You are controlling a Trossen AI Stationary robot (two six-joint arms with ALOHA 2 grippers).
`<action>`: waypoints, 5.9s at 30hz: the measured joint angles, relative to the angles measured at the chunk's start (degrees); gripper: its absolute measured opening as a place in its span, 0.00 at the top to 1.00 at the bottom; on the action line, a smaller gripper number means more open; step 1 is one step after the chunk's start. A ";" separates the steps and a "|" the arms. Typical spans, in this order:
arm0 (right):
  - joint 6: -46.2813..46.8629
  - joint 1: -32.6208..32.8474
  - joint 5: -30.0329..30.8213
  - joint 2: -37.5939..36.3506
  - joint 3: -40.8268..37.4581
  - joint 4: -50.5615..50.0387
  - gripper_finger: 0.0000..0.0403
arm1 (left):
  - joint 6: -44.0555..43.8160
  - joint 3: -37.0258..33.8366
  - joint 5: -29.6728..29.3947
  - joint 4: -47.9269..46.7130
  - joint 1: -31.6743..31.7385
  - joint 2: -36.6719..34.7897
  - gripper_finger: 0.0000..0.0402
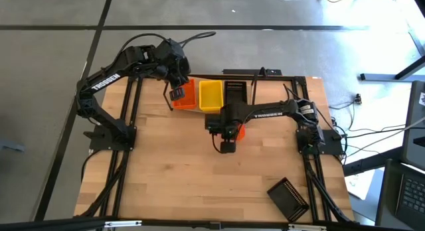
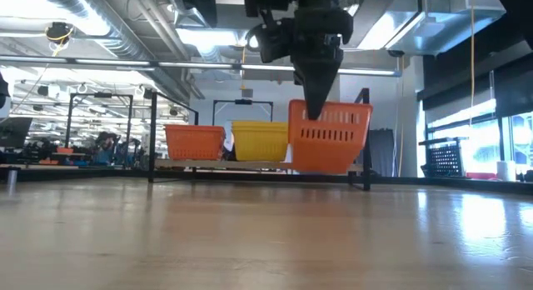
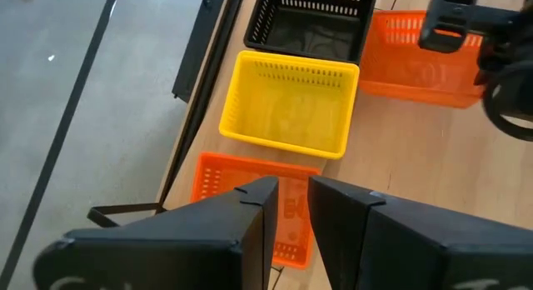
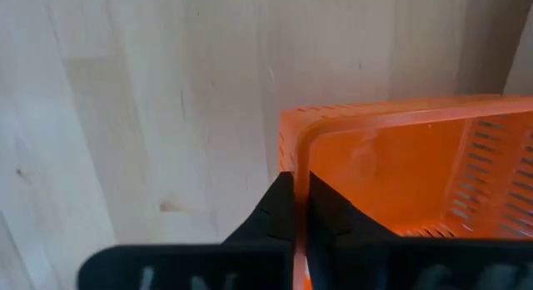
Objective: Stack baskets on shelf by color
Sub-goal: Stack the orange bin on the stacked bins on the shelf
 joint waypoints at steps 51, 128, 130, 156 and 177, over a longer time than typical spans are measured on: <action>-14.53 2.07 0.22 -0.81 -5.60 -3.29 1.00 | -1.49 0.00 -0.02 -0.11 -0.21 0.00 0.85; 6.36 7.77 23.91 -20.66 15.61 -17.17 0.74 | 13.14 -2.94 21.60 -2.56 -14.07 0.21 0.85; 6.33 7.76 24.93 -22.57 15.61 -17.15 0.74 | 12.44 -4.40 20.48 -1.05 -14.92 0.11 0.85; 2.80 7.75 24.75 -28.68 15.54 -16.89 0.74 | 11.07 -15.87 6.99 10.09 -16.78 0.15 0.87; 2.94 7.76 24.75 -28.70 15.52 -17.34 0.74 | 12.77 -15.84 3.54 12.80 -18.81 7.35 0.81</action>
